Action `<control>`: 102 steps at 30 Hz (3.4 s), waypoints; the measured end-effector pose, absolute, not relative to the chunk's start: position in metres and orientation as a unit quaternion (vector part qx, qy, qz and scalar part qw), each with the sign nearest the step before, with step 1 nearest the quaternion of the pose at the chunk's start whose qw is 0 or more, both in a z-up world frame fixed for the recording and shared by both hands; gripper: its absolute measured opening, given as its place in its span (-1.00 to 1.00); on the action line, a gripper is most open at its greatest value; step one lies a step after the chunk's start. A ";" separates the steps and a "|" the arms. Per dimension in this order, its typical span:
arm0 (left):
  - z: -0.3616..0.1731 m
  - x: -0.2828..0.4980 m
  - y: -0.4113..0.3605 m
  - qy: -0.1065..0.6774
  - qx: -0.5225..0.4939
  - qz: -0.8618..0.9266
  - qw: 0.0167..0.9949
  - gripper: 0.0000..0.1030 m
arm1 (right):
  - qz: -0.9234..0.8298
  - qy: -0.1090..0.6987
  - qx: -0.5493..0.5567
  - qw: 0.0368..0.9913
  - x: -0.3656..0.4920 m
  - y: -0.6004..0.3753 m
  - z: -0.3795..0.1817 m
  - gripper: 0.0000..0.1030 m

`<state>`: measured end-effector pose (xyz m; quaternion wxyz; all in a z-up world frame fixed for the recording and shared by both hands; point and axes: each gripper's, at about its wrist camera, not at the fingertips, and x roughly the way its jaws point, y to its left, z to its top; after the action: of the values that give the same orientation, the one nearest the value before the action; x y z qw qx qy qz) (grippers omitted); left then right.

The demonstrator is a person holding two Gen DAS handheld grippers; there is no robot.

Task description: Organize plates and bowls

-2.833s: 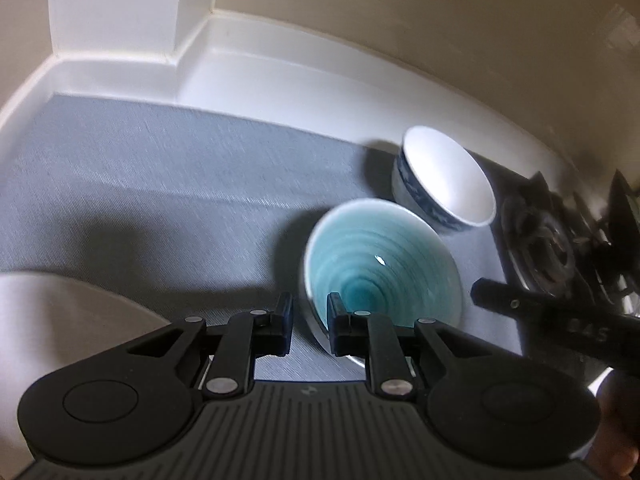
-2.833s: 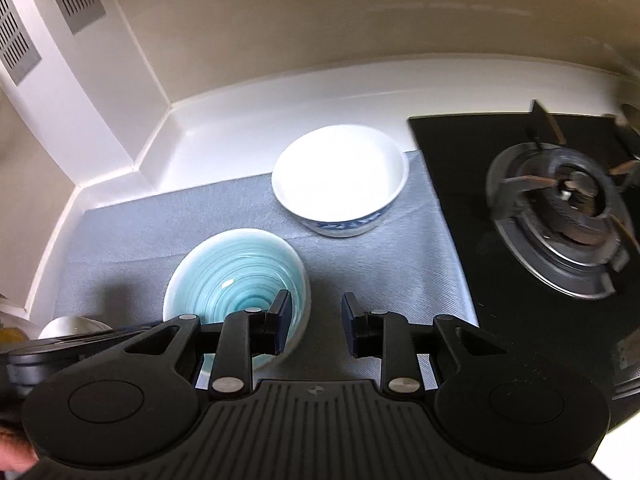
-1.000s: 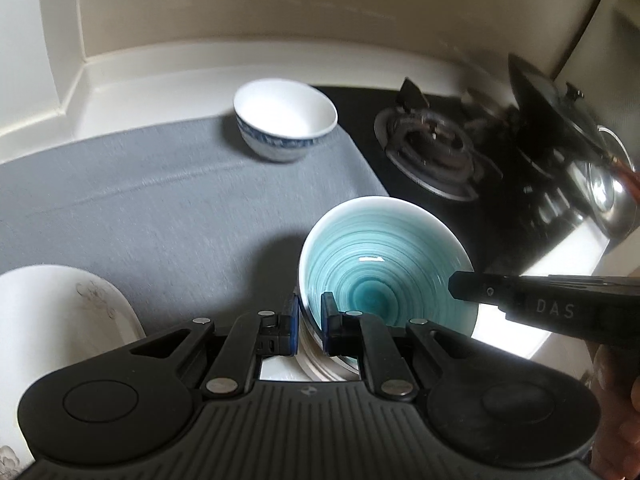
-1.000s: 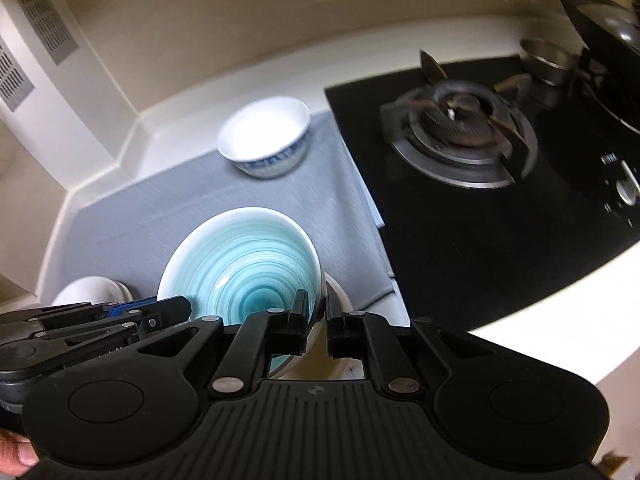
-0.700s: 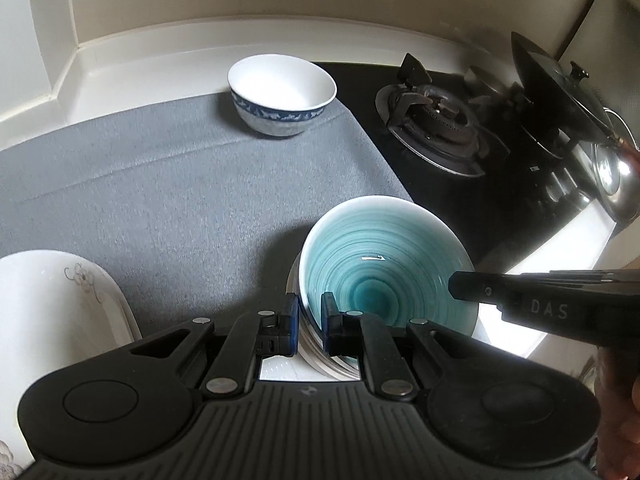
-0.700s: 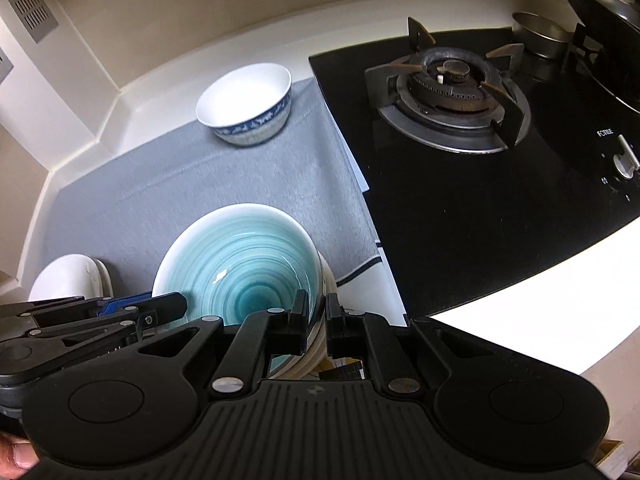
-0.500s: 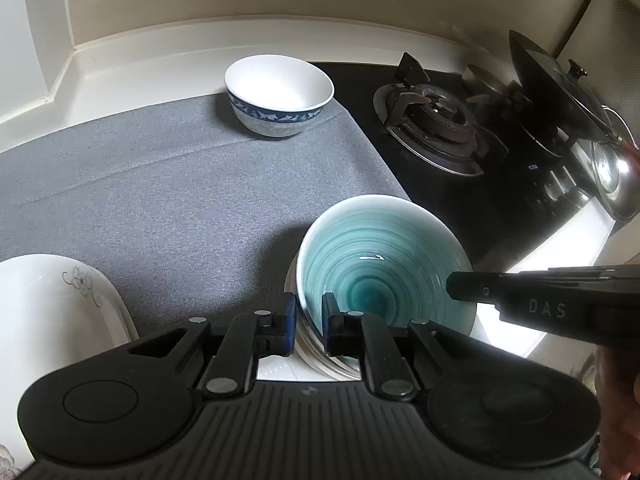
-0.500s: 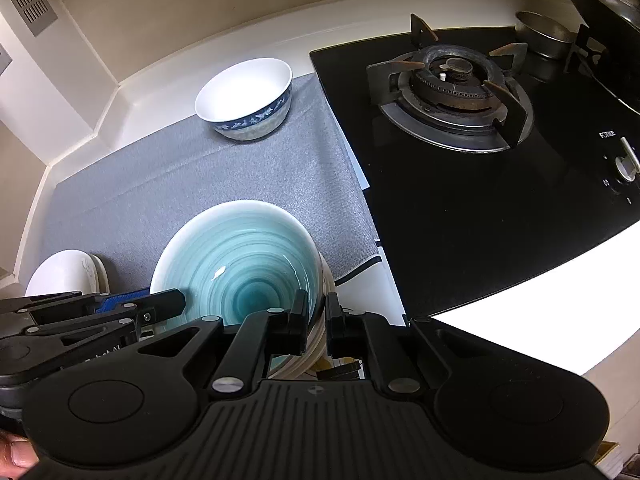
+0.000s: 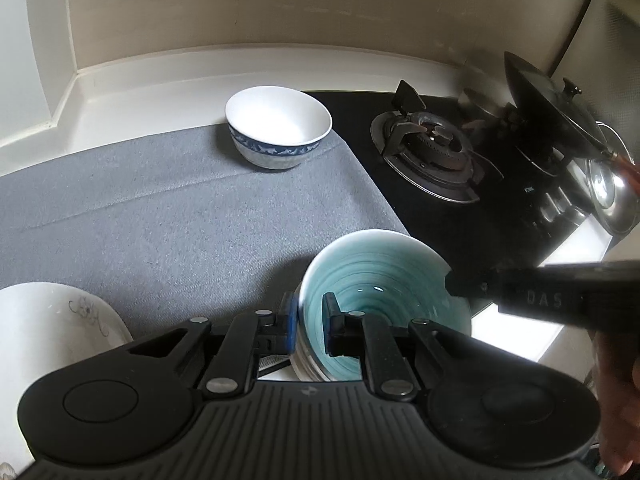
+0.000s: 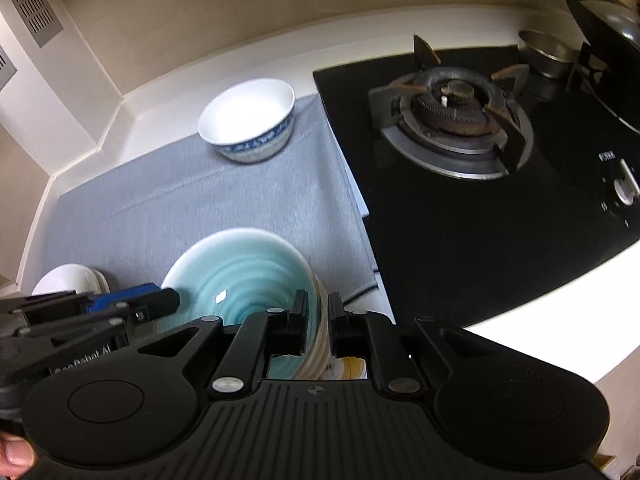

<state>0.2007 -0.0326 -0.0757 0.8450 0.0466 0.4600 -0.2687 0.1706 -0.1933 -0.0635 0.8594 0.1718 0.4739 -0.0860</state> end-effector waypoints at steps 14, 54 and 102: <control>-0.066 0.203 -0.022 0.456 0.003 -0.251 0.854 -0.73 | -0.063 0.494 0.168 0.851 0.176 -0.201 -0.069 -0.81; -0.103 0.363 -0.060 0.506 -0.091 -0.081 0.854 -0.76 | 0.105 0.418 0.178 0.885 0.155 -0.335 -0.066 -0.74; -0.088 0.314 -0.020 0.462 -0.087 -0.089 0.878 -0.87 | 0.155 0.481 0.131 0.853 0.346 -0.218 -0.104 -0.81</control>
<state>0.3139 -0.0196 -0.0875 0.8782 -0.0866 0.4618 -0.0894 0.3462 -0.2180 -0.1043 0.8530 0.1308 0.4811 0.1546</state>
